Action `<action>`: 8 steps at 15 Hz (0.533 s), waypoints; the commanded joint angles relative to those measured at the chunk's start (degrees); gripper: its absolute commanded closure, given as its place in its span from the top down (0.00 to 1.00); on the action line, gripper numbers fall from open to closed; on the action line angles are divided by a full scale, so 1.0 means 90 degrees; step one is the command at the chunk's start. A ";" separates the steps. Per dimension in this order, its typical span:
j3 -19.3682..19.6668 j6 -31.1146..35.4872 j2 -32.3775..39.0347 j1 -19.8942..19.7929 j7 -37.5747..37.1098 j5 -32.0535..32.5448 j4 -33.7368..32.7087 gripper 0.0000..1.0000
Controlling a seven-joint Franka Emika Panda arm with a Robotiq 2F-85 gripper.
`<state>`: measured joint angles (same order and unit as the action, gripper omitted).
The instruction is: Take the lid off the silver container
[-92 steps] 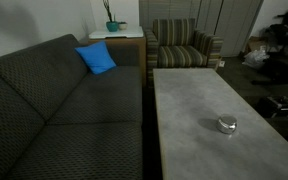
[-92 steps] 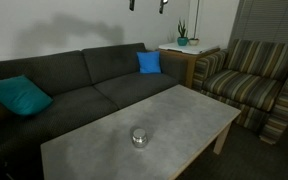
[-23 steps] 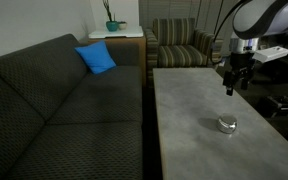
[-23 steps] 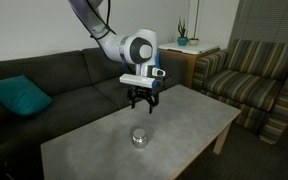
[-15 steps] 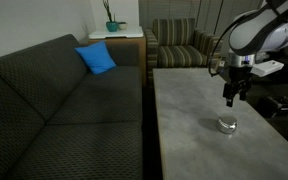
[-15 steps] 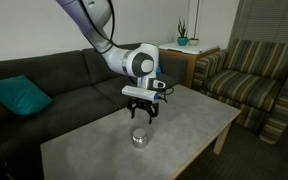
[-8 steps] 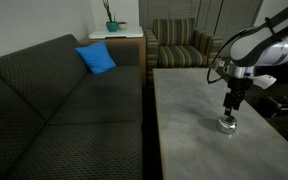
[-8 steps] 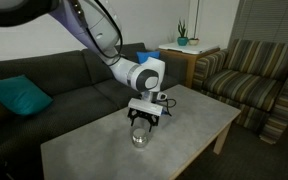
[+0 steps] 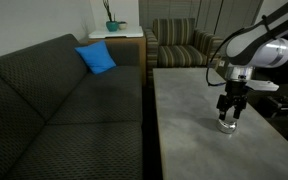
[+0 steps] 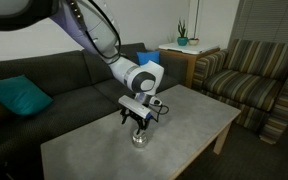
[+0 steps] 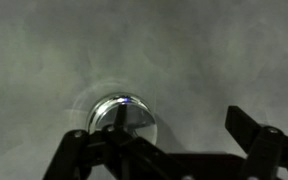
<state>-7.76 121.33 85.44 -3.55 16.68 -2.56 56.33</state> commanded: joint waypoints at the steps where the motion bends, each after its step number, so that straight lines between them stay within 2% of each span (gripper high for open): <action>1: 0.0167 -0.0031 0.0001 0.0150 -0.1137 -0.0383 0.0075 1.00; 2: 0.0104 -0.0025 0.0002 0.0117 -0.0647 -0.0243 0.0014 1.00; 4: 0.0143 -0.0026 0.0002 0.0170 -0.1006 -0.0305 0.0022 1.00; 8: 0.0160 -0.0026 0.0002 0.0171 -0.1091 -0.0321 0.0022 1.00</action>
<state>-6.94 121.32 85.46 -2.41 6.56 -4.65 56.77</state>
